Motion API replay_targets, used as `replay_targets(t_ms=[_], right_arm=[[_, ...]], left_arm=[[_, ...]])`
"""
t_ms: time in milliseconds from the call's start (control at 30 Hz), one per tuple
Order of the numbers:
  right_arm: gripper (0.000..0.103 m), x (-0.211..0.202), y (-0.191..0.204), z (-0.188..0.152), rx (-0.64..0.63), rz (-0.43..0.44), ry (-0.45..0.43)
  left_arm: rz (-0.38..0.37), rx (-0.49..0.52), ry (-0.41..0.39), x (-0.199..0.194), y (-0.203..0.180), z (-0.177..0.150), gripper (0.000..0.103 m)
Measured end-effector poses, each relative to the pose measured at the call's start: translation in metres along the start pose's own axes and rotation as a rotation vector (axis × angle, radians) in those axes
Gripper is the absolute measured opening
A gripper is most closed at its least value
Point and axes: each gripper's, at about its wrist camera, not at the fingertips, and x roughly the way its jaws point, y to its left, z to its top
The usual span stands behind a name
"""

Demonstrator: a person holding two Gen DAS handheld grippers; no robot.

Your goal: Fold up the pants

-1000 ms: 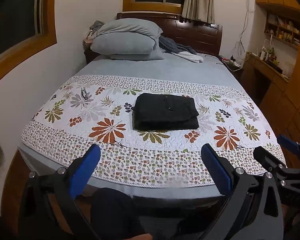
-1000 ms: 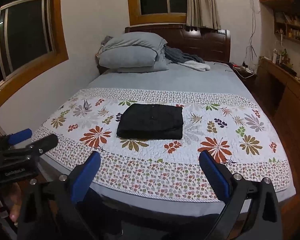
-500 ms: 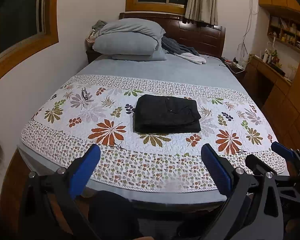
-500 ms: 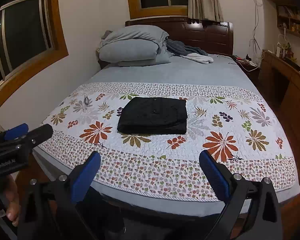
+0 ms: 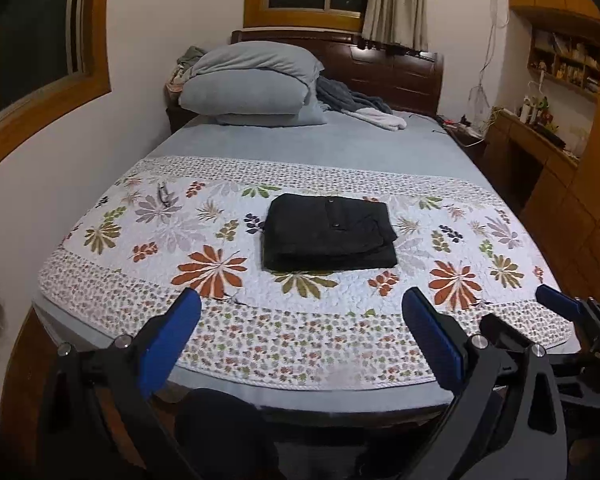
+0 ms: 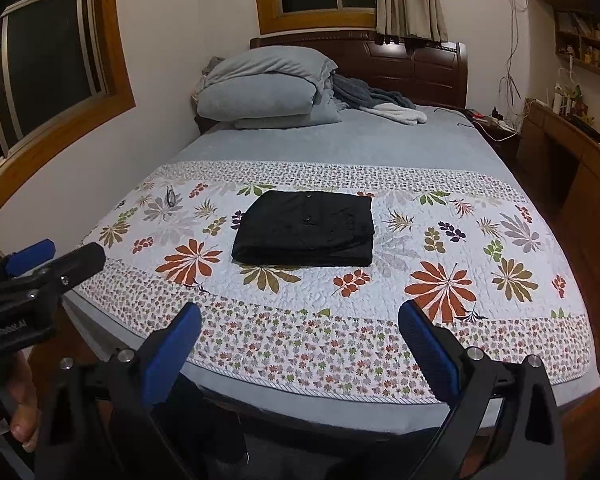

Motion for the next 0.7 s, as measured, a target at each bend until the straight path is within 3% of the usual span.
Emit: replay_targets(t_ms=[433, 700], right_arm=[[0.099, 0.0018, -0.0021, -0.0002, 0.015, 0.003, 0.002], [0.099, 0.0015, -0.0019, 0.0009, 0.015, 0.005, 0.001]], left_arm=[[0.035, 0.02, -0.04, -0.0019, -0.0012, 0.0017, 0.1], [0.006, 0.001, -0.014, -0.0024, 0.0031, 0.0032, 0.1]])
